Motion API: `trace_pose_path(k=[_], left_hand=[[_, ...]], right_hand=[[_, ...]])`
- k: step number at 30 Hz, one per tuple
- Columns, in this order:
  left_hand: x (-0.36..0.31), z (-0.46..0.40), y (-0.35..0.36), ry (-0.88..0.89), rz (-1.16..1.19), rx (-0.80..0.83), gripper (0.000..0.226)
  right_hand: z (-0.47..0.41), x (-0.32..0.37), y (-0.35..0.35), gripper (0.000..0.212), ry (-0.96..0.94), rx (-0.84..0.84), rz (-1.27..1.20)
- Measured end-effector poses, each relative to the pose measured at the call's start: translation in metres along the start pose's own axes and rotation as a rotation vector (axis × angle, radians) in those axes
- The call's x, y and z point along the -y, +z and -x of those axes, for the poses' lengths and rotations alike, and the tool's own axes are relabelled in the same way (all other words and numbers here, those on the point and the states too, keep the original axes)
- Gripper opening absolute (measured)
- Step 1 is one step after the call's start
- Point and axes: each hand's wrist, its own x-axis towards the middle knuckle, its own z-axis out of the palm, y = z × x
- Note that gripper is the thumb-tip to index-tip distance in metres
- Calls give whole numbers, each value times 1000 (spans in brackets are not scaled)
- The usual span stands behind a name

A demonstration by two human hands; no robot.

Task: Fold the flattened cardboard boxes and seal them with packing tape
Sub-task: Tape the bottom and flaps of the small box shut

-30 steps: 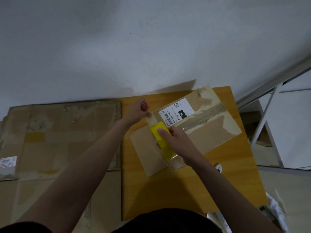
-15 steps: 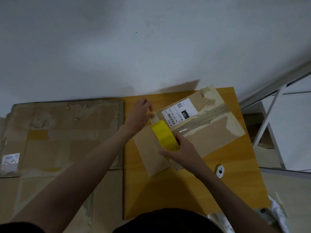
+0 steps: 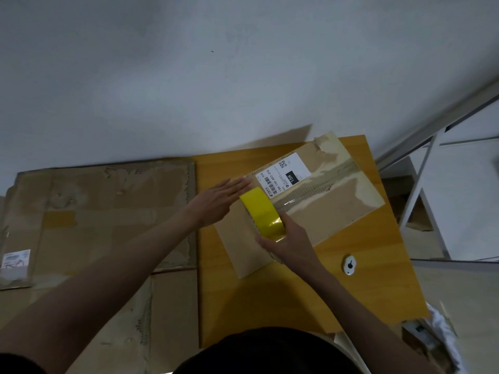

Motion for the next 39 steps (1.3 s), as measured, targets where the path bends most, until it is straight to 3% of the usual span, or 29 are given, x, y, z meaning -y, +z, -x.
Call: trace_pose_path(k=[3,9,19,24,34,39], left_hand=[[3,-2,-3,-28,-15,61,100],[7,0,-8,-32,-106,145,105],[-26,7,-17,-61,-264,147,106],[-47,9,-9,31,-194,126,106],[-59,10,-7,-19,-94,191,116],[-56,12,-8,-42,-51,216,123]], right_hand=[[8,8,-1,38,11,-26,-32],[50,-1,-7,53,48,-48,63],[47,0,-6,37,62,-110,66],[45,-1,-4,50,47,-113,94],[70,-23,-5,37,-60,-96,120],[79,-23,-17,35,-61,-186,132]])
